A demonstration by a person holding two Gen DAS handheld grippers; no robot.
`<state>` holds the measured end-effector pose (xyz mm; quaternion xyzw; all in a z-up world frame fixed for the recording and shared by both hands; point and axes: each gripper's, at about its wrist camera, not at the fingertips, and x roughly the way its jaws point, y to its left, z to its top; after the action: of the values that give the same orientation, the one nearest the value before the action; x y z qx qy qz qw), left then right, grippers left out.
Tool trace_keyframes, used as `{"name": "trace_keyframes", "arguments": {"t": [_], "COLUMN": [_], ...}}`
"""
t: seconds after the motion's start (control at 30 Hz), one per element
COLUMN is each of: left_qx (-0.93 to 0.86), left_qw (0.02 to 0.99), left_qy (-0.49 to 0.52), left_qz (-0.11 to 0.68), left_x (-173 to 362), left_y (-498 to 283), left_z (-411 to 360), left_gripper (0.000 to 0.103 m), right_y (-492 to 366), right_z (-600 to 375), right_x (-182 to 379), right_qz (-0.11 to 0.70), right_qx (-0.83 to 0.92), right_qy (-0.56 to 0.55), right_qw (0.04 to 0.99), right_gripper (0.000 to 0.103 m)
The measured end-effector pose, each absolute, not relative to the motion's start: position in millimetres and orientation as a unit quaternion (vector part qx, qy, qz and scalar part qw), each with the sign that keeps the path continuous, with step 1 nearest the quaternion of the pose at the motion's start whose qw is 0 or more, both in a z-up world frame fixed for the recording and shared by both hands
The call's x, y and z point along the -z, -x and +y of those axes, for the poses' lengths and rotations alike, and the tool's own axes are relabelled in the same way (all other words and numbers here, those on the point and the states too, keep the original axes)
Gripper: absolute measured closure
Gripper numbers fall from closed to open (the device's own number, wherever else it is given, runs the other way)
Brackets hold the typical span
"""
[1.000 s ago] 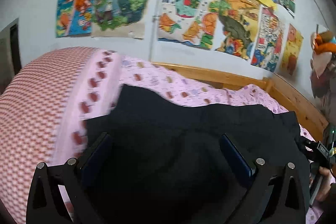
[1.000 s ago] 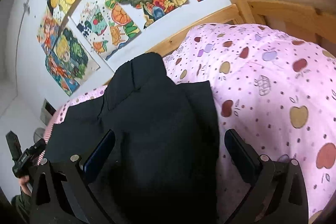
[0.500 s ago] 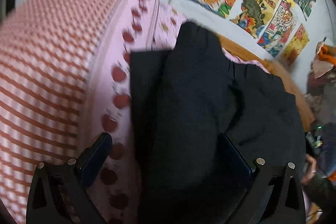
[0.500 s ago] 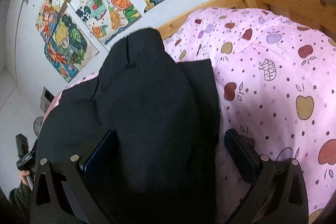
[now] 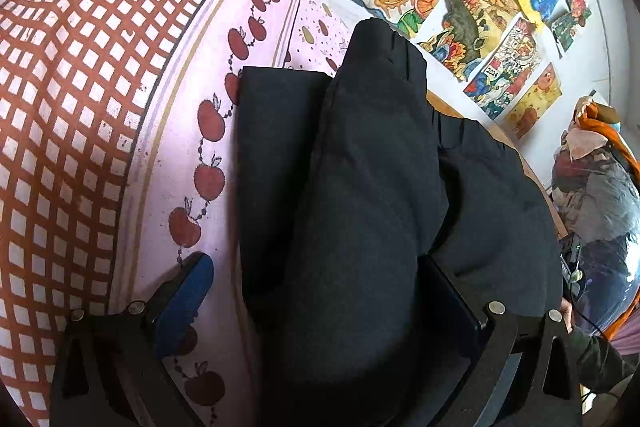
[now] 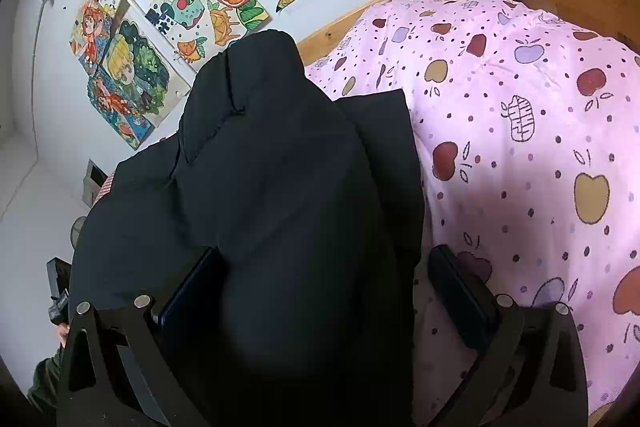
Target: Fold large clothes
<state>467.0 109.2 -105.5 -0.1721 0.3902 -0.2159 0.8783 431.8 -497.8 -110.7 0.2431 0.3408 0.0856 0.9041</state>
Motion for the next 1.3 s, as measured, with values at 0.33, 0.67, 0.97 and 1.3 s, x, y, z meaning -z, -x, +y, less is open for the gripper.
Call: {"name": "trace_keyframes", "arguments": {"t": [0.33,0.67,0.97,1.3], "left_qx": [0.233,0.22,0.175,0.144], "left_qw": [0.854,0.851,0.867,0.89], "left_qy": [0.175,0.162,0.115,0.016], "left_qz": [0.432,0.448,0.451,0.433], "left_x": [103,90,66,23], "left_y": [-479,-481,-471,-436], "left_z": [107,89,62,20], "left_gripper": [0.0,0.013,0.048,0.079], "right_y": [-440,-448,-439,-426], "right_z": [-505,-487,-474,-477], "right_x": [115,111,104,99], "right_qz": [0.37,0.431,0.431,0.415], "right_qx": [-0.111,-0.159,-0.155,-0.179], "right_qy": [-0.253,-0.21,-0.207,-0.266], "right_qw": [0.887,0.863,0.865,0.852], "right_gripper": [0.001,0.001,0.023,0.074]}}
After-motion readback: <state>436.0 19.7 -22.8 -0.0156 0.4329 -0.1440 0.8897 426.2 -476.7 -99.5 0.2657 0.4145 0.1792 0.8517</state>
